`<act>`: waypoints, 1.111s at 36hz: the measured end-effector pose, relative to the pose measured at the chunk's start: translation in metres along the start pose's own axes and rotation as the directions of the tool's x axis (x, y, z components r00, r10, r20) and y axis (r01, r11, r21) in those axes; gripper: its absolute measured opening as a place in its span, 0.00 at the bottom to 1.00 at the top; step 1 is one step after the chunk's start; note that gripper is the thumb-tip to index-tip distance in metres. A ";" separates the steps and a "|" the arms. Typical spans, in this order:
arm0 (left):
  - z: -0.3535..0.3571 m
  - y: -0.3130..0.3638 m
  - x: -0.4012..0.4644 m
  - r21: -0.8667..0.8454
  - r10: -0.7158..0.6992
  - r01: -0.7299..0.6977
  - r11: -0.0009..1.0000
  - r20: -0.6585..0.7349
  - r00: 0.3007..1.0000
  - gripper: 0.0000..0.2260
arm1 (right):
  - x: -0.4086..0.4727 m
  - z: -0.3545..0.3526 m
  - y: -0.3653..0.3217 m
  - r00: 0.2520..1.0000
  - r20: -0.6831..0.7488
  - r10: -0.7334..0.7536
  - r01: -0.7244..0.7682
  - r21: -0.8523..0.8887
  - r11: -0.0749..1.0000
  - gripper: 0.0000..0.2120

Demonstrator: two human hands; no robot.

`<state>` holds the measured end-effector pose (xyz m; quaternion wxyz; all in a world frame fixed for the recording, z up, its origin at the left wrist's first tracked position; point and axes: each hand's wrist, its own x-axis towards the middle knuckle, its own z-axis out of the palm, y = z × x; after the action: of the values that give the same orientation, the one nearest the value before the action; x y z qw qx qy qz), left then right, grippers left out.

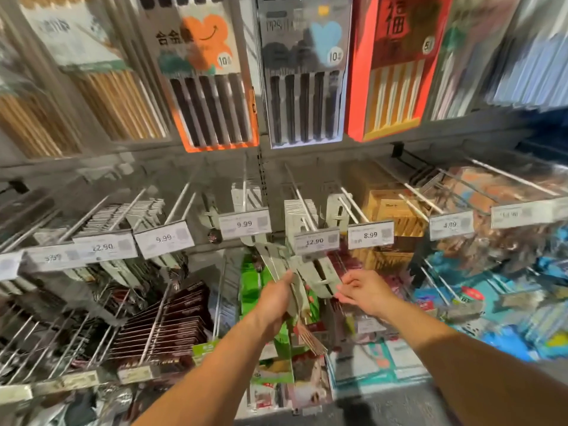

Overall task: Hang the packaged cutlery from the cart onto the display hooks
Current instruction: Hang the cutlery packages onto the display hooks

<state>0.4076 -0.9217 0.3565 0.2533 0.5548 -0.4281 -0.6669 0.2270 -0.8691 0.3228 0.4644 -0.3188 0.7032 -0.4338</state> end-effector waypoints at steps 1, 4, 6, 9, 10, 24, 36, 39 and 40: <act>0.001 0.003 0.004 -0.004 0.002 -0.002 1.000 -0.008 1.000 0.18 | 0.002 -0.001 -0.005 1.000 0.014 -0.018 0.018 0.021 1.000 0.08; 0.003 0.012 0.009 -0.058 0.025 -0.024 0.998 0.016 1.000 0.19 | 0.011 -0.001 -0.017 0.999 0.030 -0.024 0.023 0.028 0.999 0.03; 0.002 0.016 0.012 -0.073 0.036 -0.035 0.997 0.006 0.999 0.19 | 0.015 -0.003 -0.024 0.999 0.043 -0.013 0.012 0.039 0.999 0.06; -0.002 0.018 0.016 -0.103 0.053 -0.052 0.993 0.002 0.999 0.19 | 0.016 -0.003 -0.030 0.997 0.071 0.026 -0.032 0.075 0.997 0.07; -0.004 0.018 0.017 -0.115 0.053 -0.052 0.992 0.003 0.999 0.18 | 0.015 -0.004 -0.031 0.996 0.080 0.042 -0.049 0.088 0.995 0.07; -0.005 0.018 0.028 -0.008 0.081 -0.081 0.997 0.015 0.997 0.21 | 0.016 -0.013 -0.025 0.965 0.228 0.130 -0.178 0.209 0.962 0.19; -0.006 0.018 0.026 0.004 0.102 -0.102 0.995 -0.046 0.994 0.15 | 0.014 0.012 -0.036 0.993 0.032 0.118 -0.119 0.031 0.992 0.21; -0.011 0.013 0.028 0.012 0.127 -0.126 0.992 -0.095 0.987 0.16 | 0.019 0.021 -0.044 0.989 -0.068 0.131 -0.136 -0.079 0.987 0.29; -0.013 0.010 0.029 0.004 0.123 -0.123 0.992 -0.109 0.987 0.16 | 0.021 0.022 -0.045 0.988 -0.098 0.122 -0.133 -0.112 0.985 0.32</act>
<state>0.4113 -0.9545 0.3494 0.3176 0.5625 -0.4461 -0.6194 0.2417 -0.9132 0.3518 0.4389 -0.2800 0.7672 -0.3747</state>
